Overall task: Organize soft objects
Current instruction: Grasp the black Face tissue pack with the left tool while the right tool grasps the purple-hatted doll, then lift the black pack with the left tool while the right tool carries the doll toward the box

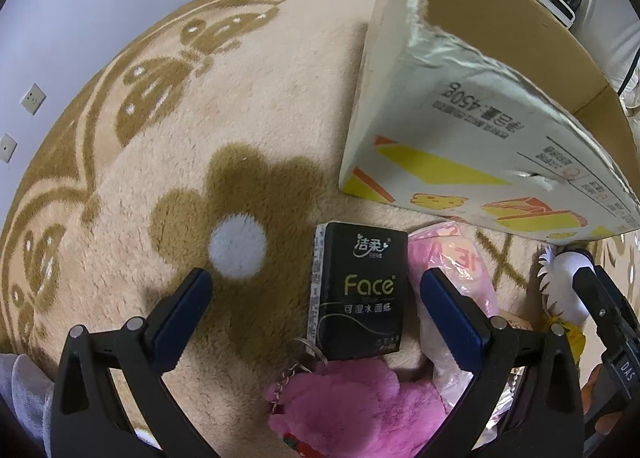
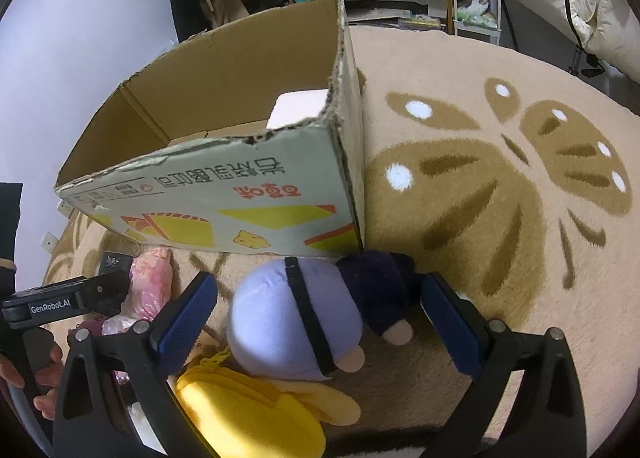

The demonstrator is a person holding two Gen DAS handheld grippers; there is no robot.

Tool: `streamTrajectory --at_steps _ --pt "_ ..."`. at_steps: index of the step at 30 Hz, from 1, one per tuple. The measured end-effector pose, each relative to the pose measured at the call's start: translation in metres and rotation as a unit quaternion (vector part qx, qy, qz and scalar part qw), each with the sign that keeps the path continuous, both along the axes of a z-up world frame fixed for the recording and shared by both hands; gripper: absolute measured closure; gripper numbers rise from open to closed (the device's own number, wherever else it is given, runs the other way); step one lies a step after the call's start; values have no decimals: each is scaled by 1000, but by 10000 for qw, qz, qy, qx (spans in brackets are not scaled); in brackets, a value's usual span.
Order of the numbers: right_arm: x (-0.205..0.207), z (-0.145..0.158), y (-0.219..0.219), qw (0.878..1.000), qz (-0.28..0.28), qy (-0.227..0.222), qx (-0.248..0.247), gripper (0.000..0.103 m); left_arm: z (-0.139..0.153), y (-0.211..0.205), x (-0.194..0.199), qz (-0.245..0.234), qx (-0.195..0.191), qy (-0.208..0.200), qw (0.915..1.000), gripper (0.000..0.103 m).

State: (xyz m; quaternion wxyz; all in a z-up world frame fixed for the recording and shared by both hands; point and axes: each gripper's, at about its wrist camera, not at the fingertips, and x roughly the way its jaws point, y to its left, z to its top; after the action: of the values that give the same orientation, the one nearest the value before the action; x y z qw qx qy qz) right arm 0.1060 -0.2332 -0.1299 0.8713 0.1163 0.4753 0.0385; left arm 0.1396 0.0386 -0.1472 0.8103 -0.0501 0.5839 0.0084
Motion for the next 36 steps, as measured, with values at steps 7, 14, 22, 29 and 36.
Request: streamTrajectory --at_steps 7,14,22,29,36 --pt "2 -1 -6 9999 -86 37 74 0 -5 4 1 -16 136 145 9998 0" --pt "4 -4 -9 9998 -119 121 36 0 -11 -2 4 -148 434 170 9988 1" --pt "6 -7 -14 9995 -189 215 161 0 -12 -16 8 -424 758 46 9962 29" --pt "6 -12 -21 9983 -310 342 352 0 -9 -38 4 -794 927 -164 9924 58" --pt "1 -17 -29 9948 -524 387 786 3 2 -40 -6 -659 843 -353 9936 58"
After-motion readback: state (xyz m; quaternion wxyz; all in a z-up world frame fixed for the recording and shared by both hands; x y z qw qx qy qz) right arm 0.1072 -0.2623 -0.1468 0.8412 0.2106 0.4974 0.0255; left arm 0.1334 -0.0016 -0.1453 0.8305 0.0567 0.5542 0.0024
